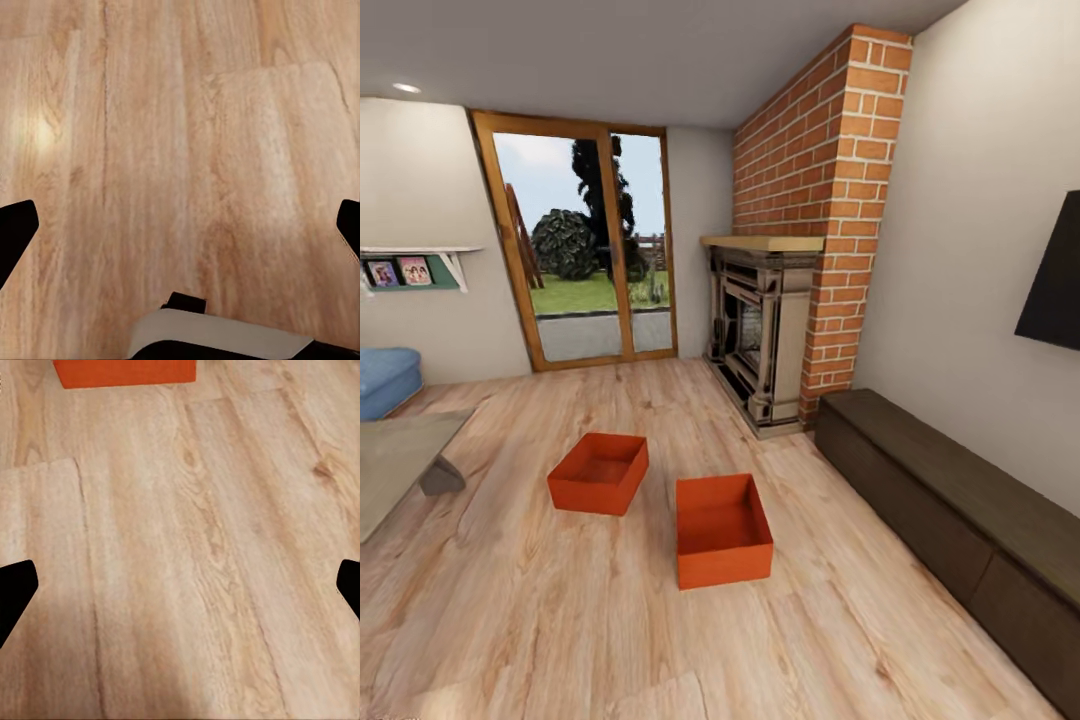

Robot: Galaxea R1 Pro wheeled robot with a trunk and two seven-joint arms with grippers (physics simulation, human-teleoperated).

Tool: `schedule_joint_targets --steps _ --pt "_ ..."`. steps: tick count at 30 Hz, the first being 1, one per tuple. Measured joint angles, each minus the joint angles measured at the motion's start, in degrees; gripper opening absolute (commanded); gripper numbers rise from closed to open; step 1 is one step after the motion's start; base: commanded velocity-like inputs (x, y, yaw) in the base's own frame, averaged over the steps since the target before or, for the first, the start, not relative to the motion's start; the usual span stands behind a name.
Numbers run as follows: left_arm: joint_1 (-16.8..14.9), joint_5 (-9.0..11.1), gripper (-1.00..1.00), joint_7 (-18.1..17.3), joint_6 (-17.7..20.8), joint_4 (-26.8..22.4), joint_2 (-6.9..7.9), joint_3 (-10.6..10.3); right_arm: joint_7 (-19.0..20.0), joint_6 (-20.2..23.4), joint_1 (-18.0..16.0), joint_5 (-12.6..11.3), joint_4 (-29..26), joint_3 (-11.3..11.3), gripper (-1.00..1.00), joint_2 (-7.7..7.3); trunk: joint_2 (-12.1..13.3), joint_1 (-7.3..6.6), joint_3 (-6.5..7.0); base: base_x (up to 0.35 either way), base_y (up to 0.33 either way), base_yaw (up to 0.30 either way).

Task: Move the two storage containers from the living room to the garage. In the garage, place one container on the floor and stack the other container on top of it (either order is fine).

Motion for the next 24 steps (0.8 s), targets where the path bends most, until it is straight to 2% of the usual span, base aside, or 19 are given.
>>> schedule_joint_targets --steps 9,18,24 --pt "0.0 0.0 1.00 0.0 0.0 0.0 0.49 0.0 0.0 0.0 0.0 0.0 0.0 0.0 1.00 0.00 0.0 0.00 0.00 0.279 -0.210 0.225" --pt "0.0 0.0 1.00 0.0 0.0 0.0 0.50 0.0 0.0 -0.1 0.0 -0.1 0.0 0.0 1.00 0.00 0.0 0.00 0.00 0.293 -0.163 0.024" --pt "0.0 0.0 1.00 0.0 0.0 0.0 0.50 0.0 0.0 -0.1 0.0 -0.1 0.0 -0.1 1.00 0.00 0.0 -0.01 0.00 0.317 -0.060 0.000"
